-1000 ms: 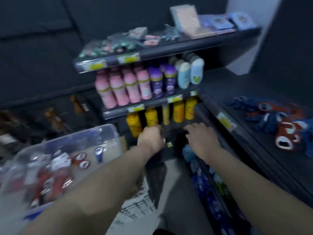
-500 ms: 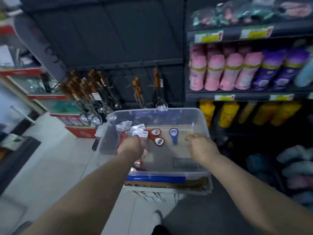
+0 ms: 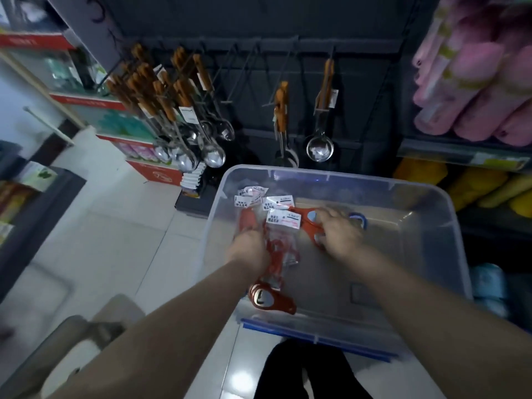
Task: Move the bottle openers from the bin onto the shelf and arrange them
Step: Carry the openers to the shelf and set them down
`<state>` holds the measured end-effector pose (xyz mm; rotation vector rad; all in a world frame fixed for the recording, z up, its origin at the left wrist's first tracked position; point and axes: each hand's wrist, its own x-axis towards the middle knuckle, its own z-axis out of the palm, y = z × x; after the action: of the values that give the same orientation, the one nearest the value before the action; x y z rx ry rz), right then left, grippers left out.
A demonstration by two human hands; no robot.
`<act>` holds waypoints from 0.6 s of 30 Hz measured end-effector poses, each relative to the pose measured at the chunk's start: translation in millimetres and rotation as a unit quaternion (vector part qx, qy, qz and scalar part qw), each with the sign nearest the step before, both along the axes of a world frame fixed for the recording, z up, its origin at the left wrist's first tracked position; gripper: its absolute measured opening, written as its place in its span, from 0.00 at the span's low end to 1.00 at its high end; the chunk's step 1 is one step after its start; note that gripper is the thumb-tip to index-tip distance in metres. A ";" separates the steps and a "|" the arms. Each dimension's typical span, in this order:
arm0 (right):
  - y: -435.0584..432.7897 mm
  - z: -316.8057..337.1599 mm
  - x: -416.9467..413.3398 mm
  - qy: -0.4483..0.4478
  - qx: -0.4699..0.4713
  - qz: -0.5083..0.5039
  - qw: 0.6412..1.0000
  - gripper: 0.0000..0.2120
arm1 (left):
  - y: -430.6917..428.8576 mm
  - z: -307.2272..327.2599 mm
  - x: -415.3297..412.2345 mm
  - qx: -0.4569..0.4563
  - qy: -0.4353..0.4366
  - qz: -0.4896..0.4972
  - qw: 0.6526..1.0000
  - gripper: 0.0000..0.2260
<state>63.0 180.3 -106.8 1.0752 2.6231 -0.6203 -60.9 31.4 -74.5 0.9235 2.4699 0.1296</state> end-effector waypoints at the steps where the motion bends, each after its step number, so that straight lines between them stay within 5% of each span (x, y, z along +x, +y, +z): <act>1: 2.2 -3.0 -6.4 -0.002 -0.006 0.021 1.000 0.30 | -0.3 -2.0 1.4 0.007 -0.007 0.008 1.000 0.19; 9: 4.7 -21.9 -20.6 0.027 0.080 0.008 0.996 0.26 | -6.9 -11.3 7.2 0.011 -0.018 0.051 0.998 0.15; 14: 16.6 -8.0 1.6 0.098 -0.004 -0.109 0.989 0.12 | -7.1 -9.1 10.9 0.054 -0.003 0.072 0.996 0.12; 18: 8.0 -12.0 19.1 0.067 -0.050 -0.051 0.995 0.11 | -13.3 -3.1 6.4 -0.014 -0.059 -0.111 0.992 0.10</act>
<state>82.1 188.3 -118.8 1.1810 2.6275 -0.8648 -54.5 18.1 -77.6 1.1367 2.2386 0.0708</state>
